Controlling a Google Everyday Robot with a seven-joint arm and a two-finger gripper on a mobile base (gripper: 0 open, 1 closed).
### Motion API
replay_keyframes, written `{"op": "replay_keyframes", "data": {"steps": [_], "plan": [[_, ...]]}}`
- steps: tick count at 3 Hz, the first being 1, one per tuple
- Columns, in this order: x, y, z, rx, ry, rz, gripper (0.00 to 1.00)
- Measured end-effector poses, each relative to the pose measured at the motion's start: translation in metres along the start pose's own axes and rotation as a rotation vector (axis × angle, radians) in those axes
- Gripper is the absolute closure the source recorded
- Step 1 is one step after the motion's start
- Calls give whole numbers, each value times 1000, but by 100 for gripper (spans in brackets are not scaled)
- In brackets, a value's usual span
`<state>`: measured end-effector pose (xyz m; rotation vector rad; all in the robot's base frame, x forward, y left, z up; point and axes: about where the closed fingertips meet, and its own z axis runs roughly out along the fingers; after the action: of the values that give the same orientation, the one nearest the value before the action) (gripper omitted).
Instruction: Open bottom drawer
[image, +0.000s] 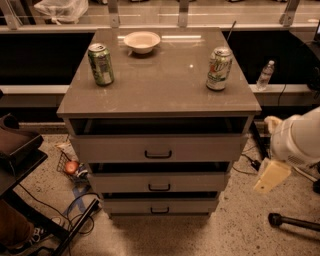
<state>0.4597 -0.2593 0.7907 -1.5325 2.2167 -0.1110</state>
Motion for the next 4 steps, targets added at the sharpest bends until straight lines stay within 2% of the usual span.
{"op": "replay_keyframes", "data": {"steps": [2,3,4], "plan": [[38,39,109,20,-87,45,0],[52,55,157,39,-133,90,0],[52,55,157,39,-133,90,0]]}}
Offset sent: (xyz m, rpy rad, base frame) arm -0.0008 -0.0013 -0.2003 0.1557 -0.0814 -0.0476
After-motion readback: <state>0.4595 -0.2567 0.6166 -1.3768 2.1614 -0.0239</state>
